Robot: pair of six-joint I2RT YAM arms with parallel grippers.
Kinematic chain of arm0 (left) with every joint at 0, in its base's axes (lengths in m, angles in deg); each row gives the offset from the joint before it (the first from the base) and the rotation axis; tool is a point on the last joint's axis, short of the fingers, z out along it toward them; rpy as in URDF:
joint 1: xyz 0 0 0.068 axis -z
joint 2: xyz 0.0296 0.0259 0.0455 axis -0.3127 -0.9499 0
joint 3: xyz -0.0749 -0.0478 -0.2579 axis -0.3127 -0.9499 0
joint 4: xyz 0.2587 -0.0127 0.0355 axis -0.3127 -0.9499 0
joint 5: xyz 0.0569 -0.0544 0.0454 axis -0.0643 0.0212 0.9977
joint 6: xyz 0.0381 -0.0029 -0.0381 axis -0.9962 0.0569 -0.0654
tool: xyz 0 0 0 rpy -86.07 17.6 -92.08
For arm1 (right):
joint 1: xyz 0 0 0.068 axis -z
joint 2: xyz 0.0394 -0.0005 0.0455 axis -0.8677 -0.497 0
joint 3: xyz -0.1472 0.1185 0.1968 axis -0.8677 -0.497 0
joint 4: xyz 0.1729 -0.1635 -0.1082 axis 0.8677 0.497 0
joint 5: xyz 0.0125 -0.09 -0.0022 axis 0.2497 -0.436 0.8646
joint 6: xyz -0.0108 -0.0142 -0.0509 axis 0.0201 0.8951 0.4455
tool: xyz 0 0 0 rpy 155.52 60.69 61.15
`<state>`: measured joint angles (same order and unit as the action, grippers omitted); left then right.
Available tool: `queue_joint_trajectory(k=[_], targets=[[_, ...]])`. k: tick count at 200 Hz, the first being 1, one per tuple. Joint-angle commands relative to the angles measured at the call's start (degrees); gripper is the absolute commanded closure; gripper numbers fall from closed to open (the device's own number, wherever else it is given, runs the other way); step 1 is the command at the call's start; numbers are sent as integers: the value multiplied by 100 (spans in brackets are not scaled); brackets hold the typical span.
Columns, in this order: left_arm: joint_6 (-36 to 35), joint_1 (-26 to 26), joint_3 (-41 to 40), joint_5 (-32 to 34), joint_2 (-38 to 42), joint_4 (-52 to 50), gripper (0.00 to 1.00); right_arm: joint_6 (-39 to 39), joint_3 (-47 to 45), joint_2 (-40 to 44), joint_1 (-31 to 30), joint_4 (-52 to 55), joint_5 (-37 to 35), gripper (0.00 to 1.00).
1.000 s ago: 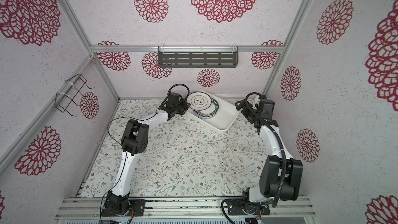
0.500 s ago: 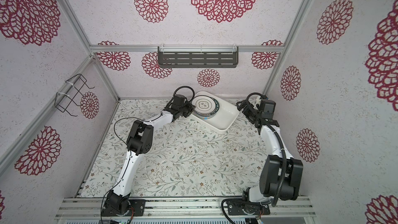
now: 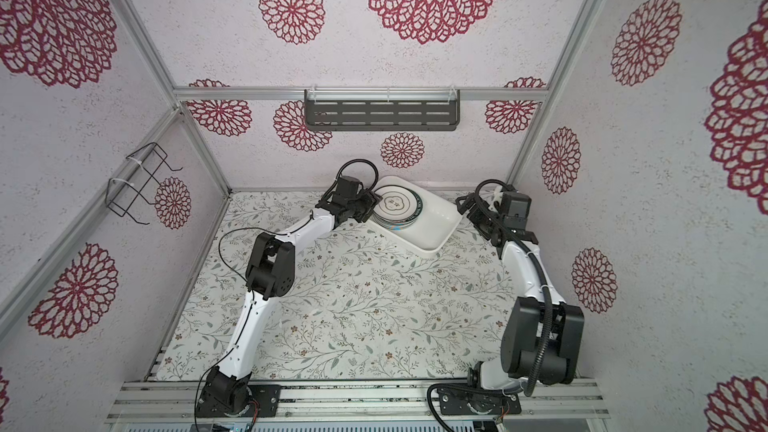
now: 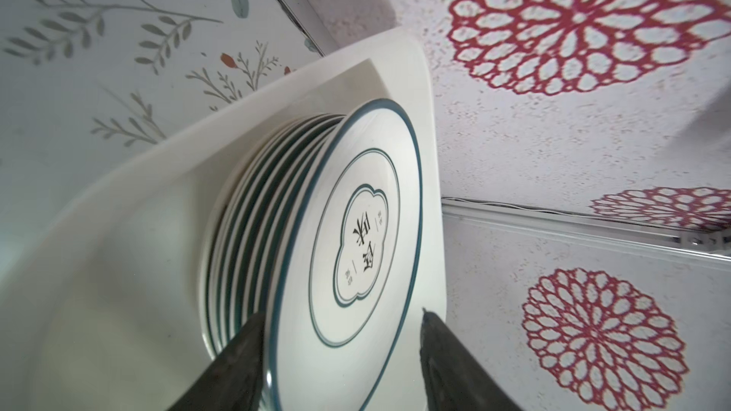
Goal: Place the plates into the plastic bin on the countertop
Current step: Move the plate to the plastic bin.
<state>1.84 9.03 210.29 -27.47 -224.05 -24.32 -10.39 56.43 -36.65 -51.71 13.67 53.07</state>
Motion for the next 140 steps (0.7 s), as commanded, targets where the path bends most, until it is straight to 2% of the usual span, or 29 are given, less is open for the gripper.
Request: queue_joint_trajectory(k=[1, 44, 77, 140], targets=[[-415, 35, 349, 59, -257, -1074, 33, -5, 40, 64, 26, -67, 37, 1], [-685, 79, 356, 109, -154, -1334, 31, -55, -33, 99, 28, -115, 89, 1], [-817, 117, 127, -276, -74, -697, 28, -75, -135, 184, 29, -159, 121, 1], [-980, 200, 344, -286, -162, -433, 27, 39, -286, 418, 25, 32, 36, 1]])
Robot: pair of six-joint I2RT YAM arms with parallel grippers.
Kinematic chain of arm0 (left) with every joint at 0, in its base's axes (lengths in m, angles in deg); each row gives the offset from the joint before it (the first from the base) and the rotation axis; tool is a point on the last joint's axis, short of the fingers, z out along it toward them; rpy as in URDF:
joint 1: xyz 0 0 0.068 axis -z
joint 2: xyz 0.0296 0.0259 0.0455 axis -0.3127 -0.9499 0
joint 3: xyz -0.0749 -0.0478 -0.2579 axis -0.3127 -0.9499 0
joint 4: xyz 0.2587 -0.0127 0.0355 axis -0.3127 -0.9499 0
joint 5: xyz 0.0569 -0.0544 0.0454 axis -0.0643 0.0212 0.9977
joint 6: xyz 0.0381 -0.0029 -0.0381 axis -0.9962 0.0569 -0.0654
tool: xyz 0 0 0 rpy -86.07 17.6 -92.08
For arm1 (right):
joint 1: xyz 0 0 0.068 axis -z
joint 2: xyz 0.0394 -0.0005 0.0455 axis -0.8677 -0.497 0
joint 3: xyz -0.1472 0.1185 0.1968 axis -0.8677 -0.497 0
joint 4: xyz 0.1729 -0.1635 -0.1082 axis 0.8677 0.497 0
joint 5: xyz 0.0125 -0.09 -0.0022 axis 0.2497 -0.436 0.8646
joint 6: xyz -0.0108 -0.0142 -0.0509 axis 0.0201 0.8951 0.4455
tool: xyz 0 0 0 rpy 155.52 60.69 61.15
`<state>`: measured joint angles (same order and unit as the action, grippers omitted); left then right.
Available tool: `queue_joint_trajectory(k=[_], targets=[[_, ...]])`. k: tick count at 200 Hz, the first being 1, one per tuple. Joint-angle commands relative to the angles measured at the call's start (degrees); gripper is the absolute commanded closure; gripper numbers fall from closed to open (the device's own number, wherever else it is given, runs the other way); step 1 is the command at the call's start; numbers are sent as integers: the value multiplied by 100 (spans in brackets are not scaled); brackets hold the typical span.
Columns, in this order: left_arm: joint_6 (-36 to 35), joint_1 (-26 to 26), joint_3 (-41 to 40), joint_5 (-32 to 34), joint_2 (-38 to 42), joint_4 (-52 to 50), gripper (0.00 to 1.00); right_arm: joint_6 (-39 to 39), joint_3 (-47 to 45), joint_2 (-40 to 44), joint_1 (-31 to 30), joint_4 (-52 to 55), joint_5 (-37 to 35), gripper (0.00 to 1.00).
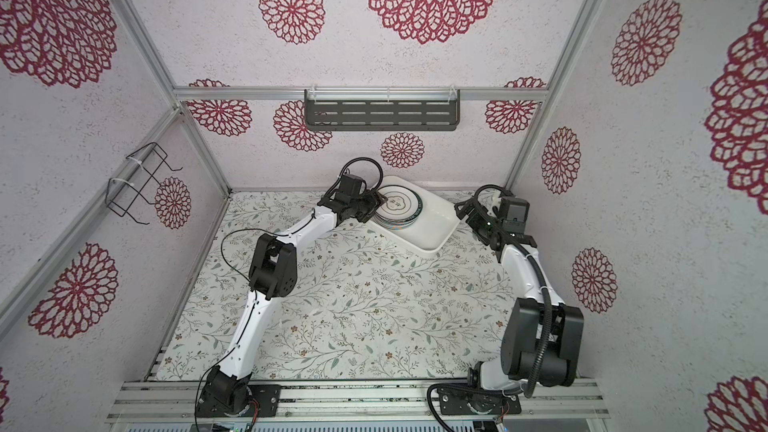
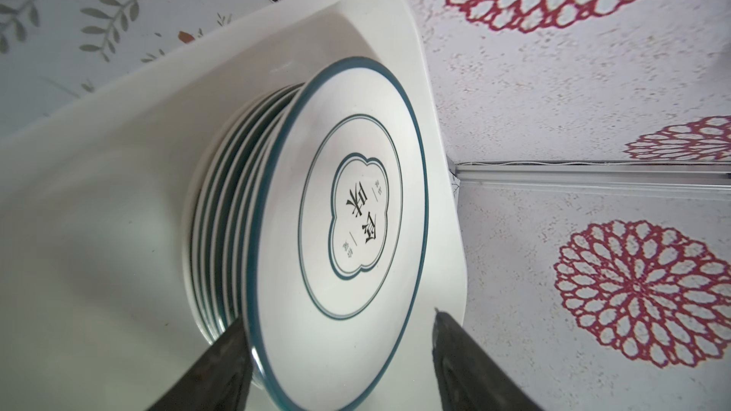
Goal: Place the plates into the plastic bin on the countertop
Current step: Move the plate to the plastic bin.
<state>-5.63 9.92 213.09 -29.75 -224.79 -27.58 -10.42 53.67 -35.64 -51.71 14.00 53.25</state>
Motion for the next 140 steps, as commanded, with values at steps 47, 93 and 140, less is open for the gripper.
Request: queue_joint_trajectory(k=[47, 93, 140], targets=[[-447, 210, 140, 26, -36, -433, 27, -11, -117, 328, 28, -58, 27, 1], [-543, 236, 182, 156, 53, -716, 26, -9, -82, 266, 23, -86, 70, 1], [-916, 271, 211, 274, 240, -1043, 24, -23, -73, 205, 29, -139, 110, 1]])
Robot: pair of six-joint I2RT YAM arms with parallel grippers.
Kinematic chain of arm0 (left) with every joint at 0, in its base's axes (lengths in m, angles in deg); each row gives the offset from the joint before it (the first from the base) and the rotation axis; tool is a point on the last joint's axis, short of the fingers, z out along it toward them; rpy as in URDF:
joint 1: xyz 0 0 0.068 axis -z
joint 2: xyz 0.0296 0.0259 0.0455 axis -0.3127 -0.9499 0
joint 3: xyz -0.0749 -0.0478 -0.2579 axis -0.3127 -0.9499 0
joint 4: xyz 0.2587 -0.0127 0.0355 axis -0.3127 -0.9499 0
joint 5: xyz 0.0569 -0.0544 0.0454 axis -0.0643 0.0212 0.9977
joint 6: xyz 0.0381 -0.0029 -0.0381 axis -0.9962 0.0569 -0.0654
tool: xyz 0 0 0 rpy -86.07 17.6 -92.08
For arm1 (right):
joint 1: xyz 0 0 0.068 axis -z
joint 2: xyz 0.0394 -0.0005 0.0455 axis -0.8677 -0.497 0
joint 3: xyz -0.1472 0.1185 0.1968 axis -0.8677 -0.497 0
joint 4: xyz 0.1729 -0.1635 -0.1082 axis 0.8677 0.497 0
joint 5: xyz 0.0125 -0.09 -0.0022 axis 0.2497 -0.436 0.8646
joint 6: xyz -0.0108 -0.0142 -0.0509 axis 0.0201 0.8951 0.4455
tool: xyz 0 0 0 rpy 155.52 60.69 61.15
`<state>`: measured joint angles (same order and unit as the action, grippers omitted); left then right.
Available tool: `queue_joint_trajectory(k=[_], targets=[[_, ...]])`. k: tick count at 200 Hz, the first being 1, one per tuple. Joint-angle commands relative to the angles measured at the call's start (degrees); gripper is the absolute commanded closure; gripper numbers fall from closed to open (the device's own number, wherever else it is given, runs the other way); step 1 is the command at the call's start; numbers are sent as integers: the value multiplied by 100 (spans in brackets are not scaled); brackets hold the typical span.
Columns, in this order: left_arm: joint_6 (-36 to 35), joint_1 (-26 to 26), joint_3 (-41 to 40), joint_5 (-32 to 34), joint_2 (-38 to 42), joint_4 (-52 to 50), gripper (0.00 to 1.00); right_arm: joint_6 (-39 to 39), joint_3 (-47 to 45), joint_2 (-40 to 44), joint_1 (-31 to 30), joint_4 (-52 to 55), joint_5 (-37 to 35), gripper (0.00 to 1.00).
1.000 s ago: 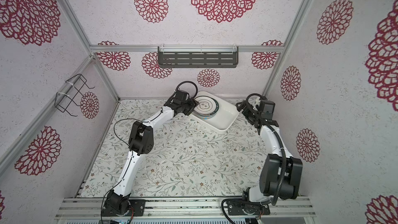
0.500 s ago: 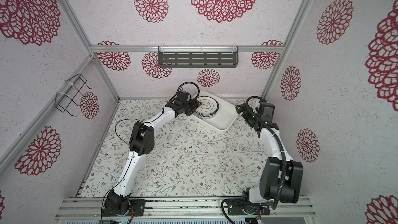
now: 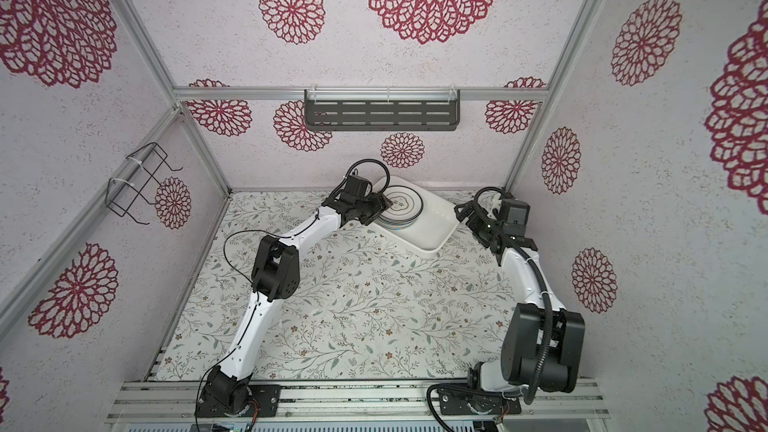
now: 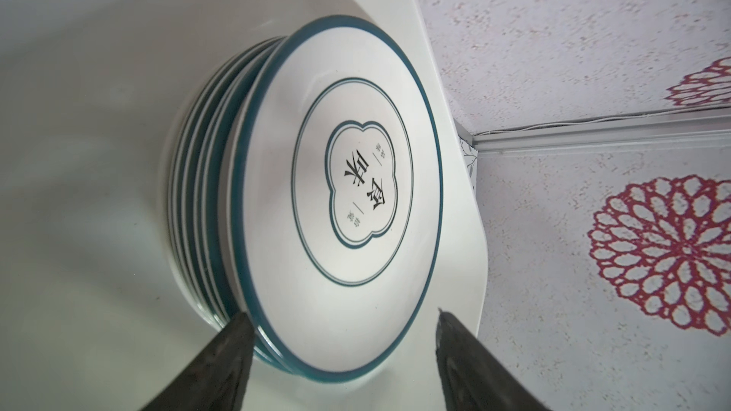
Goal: Place the plates into the plastic bin on the countertop
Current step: Move the plate to the plastic bin.
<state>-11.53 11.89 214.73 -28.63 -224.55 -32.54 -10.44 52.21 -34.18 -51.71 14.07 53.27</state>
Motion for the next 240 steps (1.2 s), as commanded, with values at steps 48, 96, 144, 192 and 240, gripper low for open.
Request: queue_joint_trajectory(k=[48, 96, 144, 192, 240], targets=[[-500, 74, 0, 90, 261, -356, 21, -37, 38, 36, 27, -172, 127, 1], [-541, 70, -161, 168, 347, -182, 18, -14, 29, 18, 24, -148, 128, 1], [-974, 52, -884, 357, 996, 394, 10, -79, -83, 102, 29, -216, 91, 1], [-1343, 39, -2115, 841, 2047, 1353, 3, -39, -112, 279, 28, -140, -11, 1], [-1652, -74, -3154, 1386, 3093, 1694, 3, 119, -287, 581, 28, 23, -343, 1]])
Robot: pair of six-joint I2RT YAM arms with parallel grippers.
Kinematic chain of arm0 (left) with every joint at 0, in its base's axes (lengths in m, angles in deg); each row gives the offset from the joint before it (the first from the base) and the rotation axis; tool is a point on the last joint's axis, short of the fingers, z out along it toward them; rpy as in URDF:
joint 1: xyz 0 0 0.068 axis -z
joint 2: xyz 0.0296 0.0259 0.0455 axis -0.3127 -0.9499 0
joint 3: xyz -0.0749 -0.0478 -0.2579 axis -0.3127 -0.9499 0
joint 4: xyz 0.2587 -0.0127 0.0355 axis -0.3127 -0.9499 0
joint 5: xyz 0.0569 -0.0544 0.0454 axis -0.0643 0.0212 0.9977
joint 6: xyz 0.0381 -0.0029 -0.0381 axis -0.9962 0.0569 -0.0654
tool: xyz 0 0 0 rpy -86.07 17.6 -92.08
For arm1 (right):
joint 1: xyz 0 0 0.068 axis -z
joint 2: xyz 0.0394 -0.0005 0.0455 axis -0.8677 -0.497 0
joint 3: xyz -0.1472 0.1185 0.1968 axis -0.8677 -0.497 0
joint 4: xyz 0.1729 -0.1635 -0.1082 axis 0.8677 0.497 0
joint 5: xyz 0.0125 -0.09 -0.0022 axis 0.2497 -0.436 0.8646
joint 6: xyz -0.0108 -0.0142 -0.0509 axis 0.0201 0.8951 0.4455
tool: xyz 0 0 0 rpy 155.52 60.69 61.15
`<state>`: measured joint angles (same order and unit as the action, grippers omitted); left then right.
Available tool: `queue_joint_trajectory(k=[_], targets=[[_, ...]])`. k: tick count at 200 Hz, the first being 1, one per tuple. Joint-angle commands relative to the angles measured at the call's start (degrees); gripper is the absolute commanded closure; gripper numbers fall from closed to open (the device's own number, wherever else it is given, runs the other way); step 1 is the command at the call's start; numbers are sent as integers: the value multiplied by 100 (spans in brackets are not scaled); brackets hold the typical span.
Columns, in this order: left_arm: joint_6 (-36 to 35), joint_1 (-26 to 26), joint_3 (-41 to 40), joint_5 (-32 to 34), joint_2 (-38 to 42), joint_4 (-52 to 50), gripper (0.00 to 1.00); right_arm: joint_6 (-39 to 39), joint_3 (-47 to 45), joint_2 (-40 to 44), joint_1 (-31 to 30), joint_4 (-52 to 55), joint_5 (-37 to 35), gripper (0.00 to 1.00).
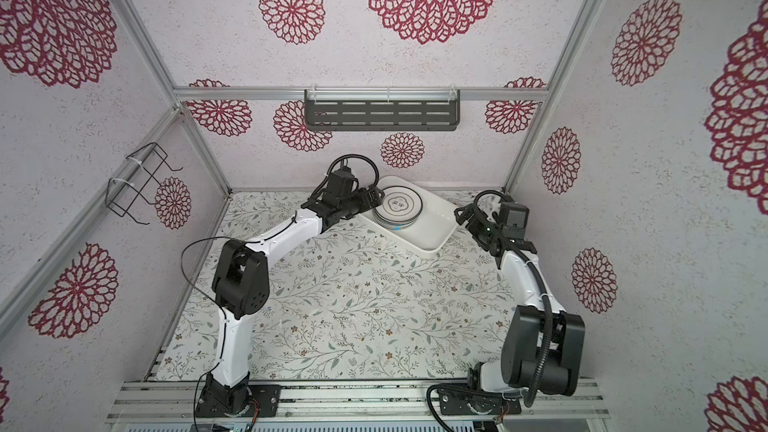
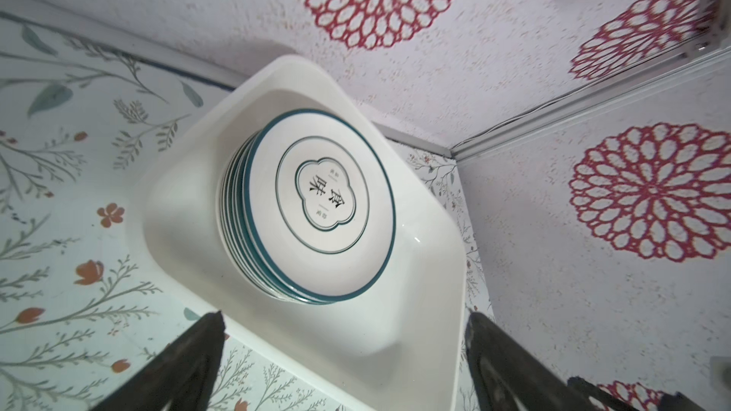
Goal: Place the plates into the plastic bin on the countertop
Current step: Move the plate to the plastic bin, then reset both arms
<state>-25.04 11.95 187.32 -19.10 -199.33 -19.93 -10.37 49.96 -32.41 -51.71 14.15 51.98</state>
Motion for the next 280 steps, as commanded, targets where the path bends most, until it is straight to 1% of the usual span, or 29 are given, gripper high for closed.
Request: queue_joint_trajectory(k=[1, 15, 18, 23, 39, 57, 79, 100, 127, 147, 164, 184, 201, 224, 244, 257, 280], targets=[[-305, -85, -442, 448, 587, 436, 3, 114, -71, 413, 29, 14, -222, 1], [-393, -123, -774, 669, 849, 483, 3, 139, -190, 553, 28, 59, -335, 1], [-408, -127, -852, 730, 1064, 483, 3, 145, -212, 593, 29, 71, -364, 1], [-428, -149, -963, 825, 1183, 491, 3, 165, -259, 658, 29, 105, -407, 1], [-472, -269, -1281, 927, 1514, 461, 3, 277, -402, 867, 30, 288, -568, 1], [-469, -448, -1705, 1036, 1925, 495, 3, 422, -570, 1150, 30, 554, -846, 1], [-686, -559, -2232, 1402, 2490, 430, 3, 526, -844, 1571, 36, 790, -1196, 1], [-752, -679, -2780, 1778, 3080, 347, 3, 479, -1193, 2016, 34, 908, -1746, 1], [-684, -965, -3758, 2181, 3953, 650, 3, 422, -1653, 2615, 36, 942, -2574, 1], [-889, -1133, -4488, 2606, 4648, 888, 3, 430, -1921, 2939, 39, 1028, -3114, 1], [-1194, -1265, -4993, 3014, 5214, 848, 3, 405, -2168, 3153, 36, 1143, -3533, 1], [-1443, -1443, -5455, 3408, 5886, 477, 3, 413, -2464, 3373, 36, 1273, -3796, 1], [-1676, -1534, -6009, 3708, 6498, 454, 3, 428, -2730, 3581, 46, 1312, -3952, 1], [-1950, -1673, -6934, 3918, 7309, 839, 3, 461, -3054, 3873, 36, 1251, -4142, 1], [-2037, -1698, -7701, 4362, 7924, 1113, 3, 651, -3304, 4025, 35, 1066, -4331, 1], [-2140, -1699, -8187, 4657, 8295, 1513, 3, 770, -3412, 4090, 38, 1017, -4513, 1], [-2479, -1715, -8792, 5204, 8685, 2071, 3, 1015, -3576, 4096, 40, 798, -4747, 1]])
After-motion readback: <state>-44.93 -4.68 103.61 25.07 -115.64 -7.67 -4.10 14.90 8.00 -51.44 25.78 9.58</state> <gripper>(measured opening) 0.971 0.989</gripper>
